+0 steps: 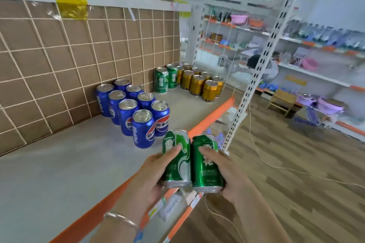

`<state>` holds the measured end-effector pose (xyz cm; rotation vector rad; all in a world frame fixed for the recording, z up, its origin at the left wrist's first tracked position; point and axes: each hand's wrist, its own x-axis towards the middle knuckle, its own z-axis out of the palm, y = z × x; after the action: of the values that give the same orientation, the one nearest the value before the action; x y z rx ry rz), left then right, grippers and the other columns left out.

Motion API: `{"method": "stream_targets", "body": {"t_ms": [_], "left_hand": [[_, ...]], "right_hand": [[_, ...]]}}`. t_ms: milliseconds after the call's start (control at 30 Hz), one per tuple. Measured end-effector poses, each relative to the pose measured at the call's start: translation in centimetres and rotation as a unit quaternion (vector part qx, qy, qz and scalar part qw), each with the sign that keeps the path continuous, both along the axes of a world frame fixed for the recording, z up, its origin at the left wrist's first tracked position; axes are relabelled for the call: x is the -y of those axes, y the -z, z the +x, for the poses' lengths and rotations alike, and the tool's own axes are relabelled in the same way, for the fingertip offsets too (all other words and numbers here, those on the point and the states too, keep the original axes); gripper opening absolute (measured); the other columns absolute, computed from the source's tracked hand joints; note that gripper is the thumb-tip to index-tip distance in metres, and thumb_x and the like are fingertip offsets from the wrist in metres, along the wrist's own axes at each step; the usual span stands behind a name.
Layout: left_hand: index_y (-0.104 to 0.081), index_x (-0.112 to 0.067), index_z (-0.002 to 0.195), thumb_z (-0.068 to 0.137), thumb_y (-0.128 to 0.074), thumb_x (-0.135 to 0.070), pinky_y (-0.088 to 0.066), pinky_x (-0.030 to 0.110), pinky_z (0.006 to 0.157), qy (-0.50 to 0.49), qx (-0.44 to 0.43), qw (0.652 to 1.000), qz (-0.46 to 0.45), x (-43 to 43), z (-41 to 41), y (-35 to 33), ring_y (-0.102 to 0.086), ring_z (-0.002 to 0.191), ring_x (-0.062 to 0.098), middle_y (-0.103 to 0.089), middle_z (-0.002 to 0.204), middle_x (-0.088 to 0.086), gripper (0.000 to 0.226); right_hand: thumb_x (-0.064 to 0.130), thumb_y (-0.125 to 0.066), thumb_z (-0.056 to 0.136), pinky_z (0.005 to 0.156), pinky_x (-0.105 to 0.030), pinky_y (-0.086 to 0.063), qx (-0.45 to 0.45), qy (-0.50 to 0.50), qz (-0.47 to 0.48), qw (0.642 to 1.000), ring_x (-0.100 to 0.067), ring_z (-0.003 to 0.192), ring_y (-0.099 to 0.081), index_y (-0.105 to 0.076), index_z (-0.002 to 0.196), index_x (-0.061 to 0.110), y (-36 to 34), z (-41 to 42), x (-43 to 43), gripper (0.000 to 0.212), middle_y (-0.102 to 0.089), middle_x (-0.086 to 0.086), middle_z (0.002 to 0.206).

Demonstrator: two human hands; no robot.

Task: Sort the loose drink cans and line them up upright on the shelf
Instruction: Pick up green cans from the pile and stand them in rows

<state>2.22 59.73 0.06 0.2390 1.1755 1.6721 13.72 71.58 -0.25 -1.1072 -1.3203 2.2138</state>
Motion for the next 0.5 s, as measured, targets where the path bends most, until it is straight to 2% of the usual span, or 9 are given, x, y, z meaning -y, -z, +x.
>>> {"method": "stream_targets", "body": {"t_ms": [100, 167, 233, 300, 433, 500], "left_hand": [[-0.063, -0.003, 0.109, 0.084, -0.064, -0.013, -0.055, 0.026, 0.054, -0.016, -0.027, 0.999, -0.009, -3.9, -1.9, 0.2, -0.072, 0.075, 0.024, -0.073, 0.093, 0.016, 0.028], [-0.063, -0.007, 0.110, 0.081, -0.069, -0.013, -0.058, 0.032, 0.062, -0.030, -0.040, 0.999, -0.016, -6.5, -3.4, 0.5, -0.072, 0.082, 0.028, -0.073, 0.096, 0.016, 0.030], [-0.062, -0.012, 0.113, 0.069, -0.080, -0.023, -0.057, 0.046, 0.080, -0.044, -0.051, 0.997, -0.030, -9.0, -4.7, 0.7, -0.070, 0.090, 0.033, -0.072, 0.099, 0.016, 0.049], [-0.061, -0.016, 0.112, 0.051, -0.084, -0.034, -0.054, 0.054, 0.085, -0.044, -0.062, 0.996, -0.043, -10.5, -5.4, 0.6, -0.070, 0.091, 0.032, -0.072, 0.100, 0.013, 0.068], [-0.060, -0.014, 0.112, 0.052, -0.086, -0.031, -0.054, 0.052, 0.085, -0.059, -0.072, 0.995, -0.040, -13.1, -7.0, 1.3, -0.070, 0.091, 0.029, -0.072, 0.101, 0.011, 0.067], [-0.060, -0.013, 0.111, 0.055, -0.086, -0.025, -0.054, 0.050, 0.087, -0.079, -0.081, 0.993, -0.037, -14.1, -7.7, 2.0, -0.070, 0.092, 0.027, -0.072, 0.103, 0.011, 0.064]], "right_hand": [[0.025, -0.080, 0.061, 0.070, -0.045, -0.056, 0.001, -0.008, 0.038, 0.999, -0.037, 0.085, -0.070, -0.063, 0.114, 0.009, -0.7, -2.4, -3.9, 0.058, -0.071, -0.020, 0.101], [0.019, -0.078, 0.068, 0.068, -0.044, -0.056, -0.010, -0.009, 0.062, 0.998, -0.037, 0.083, -0.070, -0.063, 0.111, 0.010, -1.2, -4.0, -6.2, 0.047, -0.072, -0.020, 0.096], [0.015, -0.076, 0.073, 0.070, -0.046, -0.057, -0.003, -0.003, 0.078, 0.997, -0.037, 0.082, -0.070, -0.060, 0.110, 0.011, -1.6, -5.5, -8.3, 0.040, -0.072, -0.020, 0.095], [0.015, -0.078, 0.072, 0.075, -0.050, -0.057, 0.009, 0.001, 0.093, 0.996, -0.038, 0.087, -0.070, -0.058, 0.112, 0.012, -2.0, -6.3, -9.7, 0.045, -0.071, -0.020, 0.099], [0.019, -0.081, 0.058, 0.078, -0.053, -0.056, 0.028, -0.014, 0.125, 0.992, -0.038, 0.089, -0.069, -0.057, 0.110, 0.011, -2.0, -8.3, -13.0, 0.057, -0.070, -0.020, 0.101], [0.016, -0.082, 0.058, 0.080, -0.054, -0.056, 0.035, -0.028, 0.145, 0.988, -0.037, 0.089, -0.069, -0.057, 0.111, 0.011, -1.8, -9.3, -14.4, 0.058, -0.071, -0.018, 0.102]]}}
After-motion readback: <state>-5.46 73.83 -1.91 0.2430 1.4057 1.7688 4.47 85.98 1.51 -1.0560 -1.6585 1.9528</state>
